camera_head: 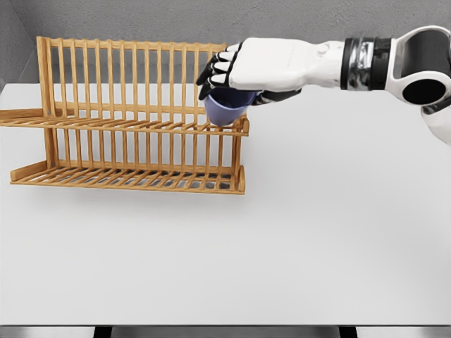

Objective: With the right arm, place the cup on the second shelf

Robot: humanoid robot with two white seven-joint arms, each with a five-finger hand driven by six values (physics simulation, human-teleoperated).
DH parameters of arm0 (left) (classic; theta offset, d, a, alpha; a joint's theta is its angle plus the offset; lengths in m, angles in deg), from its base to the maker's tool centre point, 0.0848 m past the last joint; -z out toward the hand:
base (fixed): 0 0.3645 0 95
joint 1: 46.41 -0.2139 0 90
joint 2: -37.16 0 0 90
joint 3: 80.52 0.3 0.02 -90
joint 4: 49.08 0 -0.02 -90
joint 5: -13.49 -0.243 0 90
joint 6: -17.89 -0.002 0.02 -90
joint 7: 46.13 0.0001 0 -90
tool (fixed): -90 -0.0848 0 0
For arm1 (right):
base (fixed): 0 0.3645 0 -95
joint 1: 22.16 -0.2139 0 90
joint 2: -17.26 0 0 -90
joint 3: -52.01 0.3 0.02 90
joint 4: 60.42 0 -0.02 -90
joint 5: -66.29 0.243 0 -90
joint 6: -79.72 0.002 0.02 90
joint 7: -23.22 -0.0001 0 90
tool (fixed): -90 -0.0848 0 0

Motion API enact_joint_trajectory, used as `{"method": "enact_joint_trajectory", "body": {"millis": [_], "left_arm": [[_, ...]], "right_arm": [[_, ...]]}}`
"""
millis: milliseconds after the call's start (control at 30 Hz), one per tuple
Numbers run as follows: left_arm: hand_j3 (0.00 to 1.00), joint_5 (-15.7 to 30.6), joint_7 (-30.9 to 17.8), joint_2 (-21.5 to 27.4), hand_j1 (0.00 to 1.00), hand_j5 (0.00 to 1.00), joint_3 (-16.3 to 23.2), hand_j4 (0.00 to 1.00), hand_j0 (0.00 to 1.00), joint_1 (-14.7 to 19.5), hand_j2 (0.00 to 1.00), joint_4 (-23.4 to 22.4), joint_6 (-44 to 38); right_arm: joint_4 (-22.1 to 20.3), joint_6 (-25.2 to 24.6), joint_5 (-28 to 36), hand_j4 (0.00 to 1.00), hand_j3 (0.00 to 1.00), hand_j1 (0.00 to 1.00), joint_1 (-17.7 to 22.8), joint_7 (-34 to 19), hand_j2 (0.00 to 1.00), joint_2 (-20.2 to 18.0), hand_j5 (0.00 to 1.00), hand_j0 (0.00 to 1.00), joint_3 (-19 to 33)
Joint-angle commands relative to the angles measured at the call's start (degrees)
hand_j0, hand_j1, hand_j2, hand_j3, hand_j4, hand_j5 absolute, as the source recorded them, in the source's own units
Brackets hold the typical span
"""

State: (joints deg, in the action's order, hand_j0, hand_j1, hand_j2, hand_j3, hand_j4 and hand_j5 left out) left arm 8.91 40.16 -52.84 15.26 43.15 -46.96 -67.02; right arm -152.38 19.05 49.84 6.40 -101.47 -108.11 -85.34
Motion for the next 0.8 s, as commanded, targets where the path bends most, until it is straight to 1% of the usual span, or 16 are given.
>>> {"method": "enact_joint_trajectory", "body": {"millis": [0,100,267,300,333,433,533,600,667,700,767], "left_arm": [[1.0,0.01,0.01,0.0,1.0,1.0,0.02,1.0,1.0,0.0,1.0,-0.02,0.0],[1.0,0.01,-0.07,0.0,1.0,1.0,0.02,1.0,1.0,0.0,1.0,-0.02,0.0],[1.0,0.01,0.01,0.0,1.0,1.0,0.02,1.0,1.0,0.0,1.0,-0.02,0.0],[1.0,0.01,0.01,0.0,1.0,1.0,0.02,1.0,1.0,0.0,1.0,-0.02,0.0],[1.0,0.01,0.01,0.0,1.0,1.0,0.02,1.0,1.0,0.0,1.0,-0.02,0.0],[1.0,0.01,0.01,0.0,1.0,1.0,0.02,1.0,1.0,0.09,1.0,-0.02,0.0],[1.0,0.01,0.01,0.0,1.0,1.0,0.02,1.0,1.0,0.0,1.0,-0.02,0.0],[1.0,0.01,0.01,0.0,1.0,1.0,0.02,1.0,1.0,0.09,1.0,-0.02,0.0],[1.0,0.01,0.01,0.0,1.0,1.0,0.02,1.0,1.0,0.0,1.0,-0.02,0.0],[1.0,0.01,0.01,0.0,1.0,1.0,0.02,1.0,1.0,0.0,1.0,-0.02,0.0],[1.0,0.01,0.01,0.0,1.0,1.0,0.02,1.0,1.0,0.09,1.0,-0.02,0.0]], "right_arm": [[0.11,-0.33,1.68,0.69,0.69,0.69,0.0,-0.31,0.69,0.13,0.69,0.69,-1.34],[0.28,-0.24,1.68,0.7,0.7,0.7,0.09,-0.31,0.7,-0.4,0.7,0.7,-2.4],[0.37,-0.24,1.6,0.74,0.74,0.74,0.35,-0.31,0.74,-0.57,0.74,0.74,-3.63],[0.28,-0.16,1.6,0.8,0.8,0.8,0.53,-0.31,0.8,-0.66,0.8,0.8,-3.63],[0.28,-0.07,1.6,1.0,1.0,1.0,0.53,-0.31,1.0,-0.66,1.0,1.0,-3.63],[0.2,-0.07,1.6,1.0,1.0,1.0,0.7,-0.31,1.0,-0.66,1.0,1.0,-3.63],[-0.33,-0.16,1.6,1.0,1.0,1.0,0.09,-0.31,1.0,-0.57,1.0,1.0,-2.49],[-0.51,0.19,1.51,1.0,1.0,1.0,0.18,-0.31,1.0,-0.49,1.0,1.0,2.0],[-2.26,-0.07,1.6,1.0,1.0,1.0,0.18,-0.31,1.0,-0.49,1.0,1.0,6.3],[-2.79,-0.07,1.6,1.0,1.0,1.0,0.18,-0.31,1.0,-0.57,1.0,1.0,7.27],[-2.79,-0.16,1.51,1.0,1.0,1.0,0.0,-0.31,1.0,-0.66,1.0,1.0,7.45]]}}
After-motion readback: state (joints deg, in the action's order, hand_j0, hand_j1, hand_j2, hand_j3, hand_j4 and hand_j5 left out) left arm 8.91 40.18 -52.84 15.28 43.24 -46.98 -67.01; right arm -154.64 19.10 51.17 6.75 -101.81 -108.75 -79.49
